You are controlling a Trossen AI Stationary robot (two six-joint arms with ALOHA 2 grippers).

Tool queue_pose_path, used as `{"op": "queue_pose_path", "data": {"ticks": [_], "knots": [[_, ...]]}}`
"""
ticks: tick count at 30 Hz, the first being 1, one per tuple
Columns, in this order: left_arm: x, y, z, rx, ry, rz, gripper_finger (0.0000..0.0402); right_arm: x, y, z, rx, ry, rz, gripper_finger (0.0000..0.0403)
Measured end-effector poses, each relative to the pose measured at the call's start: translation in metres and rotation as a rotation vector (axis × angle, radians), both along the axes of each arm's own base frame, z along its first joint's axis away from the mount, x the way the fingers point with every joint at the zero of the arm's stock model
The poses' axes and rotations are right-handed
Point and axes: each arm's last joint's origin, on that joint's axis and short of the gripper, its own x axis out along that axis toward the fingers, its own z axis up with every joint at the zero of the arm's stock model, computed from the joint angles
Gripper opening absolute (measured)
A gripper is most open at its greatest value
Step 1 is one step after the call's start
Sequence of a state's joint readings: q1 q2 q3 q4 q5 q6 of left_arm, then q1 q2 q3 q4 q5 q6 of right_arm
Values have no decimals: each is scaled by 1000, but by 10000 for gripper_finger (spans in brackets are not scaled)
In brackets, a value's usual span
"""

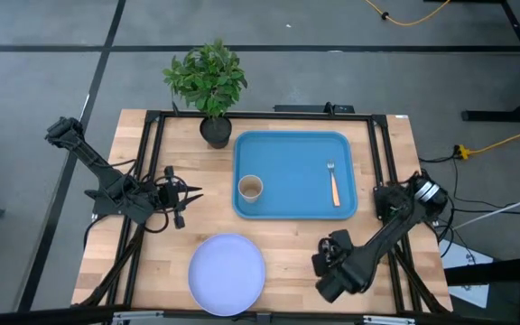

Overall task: Pick and place plate/cup/fork/spoon on tray
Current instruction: Put the spoon to the right side of the fork

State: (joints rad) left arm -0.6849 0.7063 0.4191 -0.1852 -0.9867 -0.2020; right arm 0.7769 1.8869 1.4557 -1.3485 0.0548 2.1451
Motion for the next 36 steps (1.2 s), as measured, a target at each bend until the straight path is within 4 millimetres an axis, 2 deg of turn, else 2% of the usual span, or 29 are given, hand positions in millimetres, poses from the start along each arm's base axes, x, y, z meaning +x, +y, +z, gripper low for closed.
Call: {"op": "queue_pose_path", "data": {"ticks": [3,9,14,21,28,36], "knots": [[0,0,0,13,5,-3,73,1,0,-11,72,-73,-3,61],[0,0,0,-3,2,-5,73,-2,-4,-44,85,-108,-77,61],[0,0,0,-4,1,-5,73,-3,-5,-58,116,-138,-76,61],[0,0,0,-6,2,-6,73,-4,-6,-67,126,-179,-41,61],[0,0,0,-6,2,-6,73,-1,-10,-67,48,-245,-17,61],[0,0,0,-6,2,-6,73,3,-12,-67,61,-258,-18,61]]}}
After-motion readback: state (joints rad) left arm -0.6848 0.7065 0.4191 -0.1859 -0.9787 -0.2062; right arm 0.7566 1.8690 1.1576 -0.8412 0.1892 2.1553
